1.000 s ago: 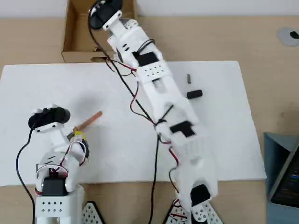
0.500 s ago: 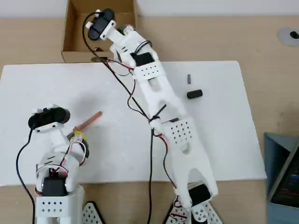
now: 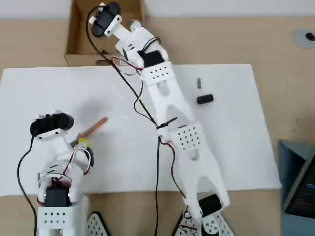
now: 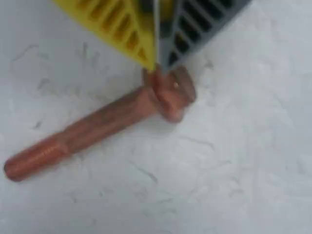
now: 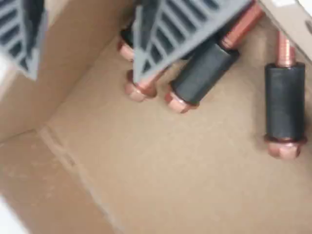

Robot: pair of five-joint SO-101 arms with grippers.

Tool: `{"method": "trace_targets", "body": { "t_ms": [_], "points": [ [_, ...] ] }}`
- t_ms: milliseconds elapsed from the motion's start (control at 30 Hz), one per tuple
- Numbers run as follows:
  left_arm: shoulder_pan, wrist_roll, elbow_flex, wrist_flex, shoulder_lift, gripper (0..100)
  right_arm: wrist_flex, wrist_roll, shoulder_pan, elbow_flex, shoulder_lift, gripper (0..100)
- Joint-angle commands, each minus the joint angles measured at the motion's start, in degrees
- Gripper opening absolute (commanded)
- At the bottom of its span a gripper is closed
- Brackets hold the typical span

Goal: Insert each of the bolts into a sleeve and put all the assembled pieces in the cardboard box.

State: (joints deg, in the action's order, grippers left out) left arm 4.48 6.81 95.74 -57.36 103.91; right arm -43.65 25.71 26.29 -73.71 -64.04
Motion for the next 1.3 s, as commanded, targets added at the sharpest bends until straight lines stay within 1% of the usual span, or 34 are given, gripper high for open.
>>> {"method": "trace_targets", "body": {
  "t_ms": [0,200,267,500,600,733,900,1000,1267],
  "points": [
    [0.53,-0.26,-0.35,0.62,0.4,0,-5.1,0.35,-1.19,-8.84,0.75,11.7],
    [0.53,-0.18,-0.35,0.62,0.4,0,-15.82,0.26,-1.1,-19.56,0.75,0.6],
    [0.53,-0.18,-0.35,0.62,0.4,0,-19.25,0.26,-1.1,-22.2,1.01,1.2],
    [0.62,-0.09,-0.35,0.62,0.4,0,-26.29,0.26,-1.54,-21.76,7.6,0.9],
    [0.62,-0.09,-0.35,0.62,0.4,0,-30.86,0.26,-1.71,-21.85,10.15,0.9],
    [1.41,0.0,-0.35,0.62,0.4,0,-39.74,0.18,-1.8,-21.85,14.55,0.9],
    [2.29,0.0,-0.35,0.79,0.4,0,-51.78,-5.19,-2.86,-21.85,19.74,0.9],
    [2.29,0.0,-0.35,0.79,0.4,0,-58.64,-6.15,-4.35,-21.76,21.76,0.9],
    [2.29,0.09,-0.35,0.79,0.4,0,-58.81,-6.24,-10.33,-20.35,25.71,0.9]
  ]
}}
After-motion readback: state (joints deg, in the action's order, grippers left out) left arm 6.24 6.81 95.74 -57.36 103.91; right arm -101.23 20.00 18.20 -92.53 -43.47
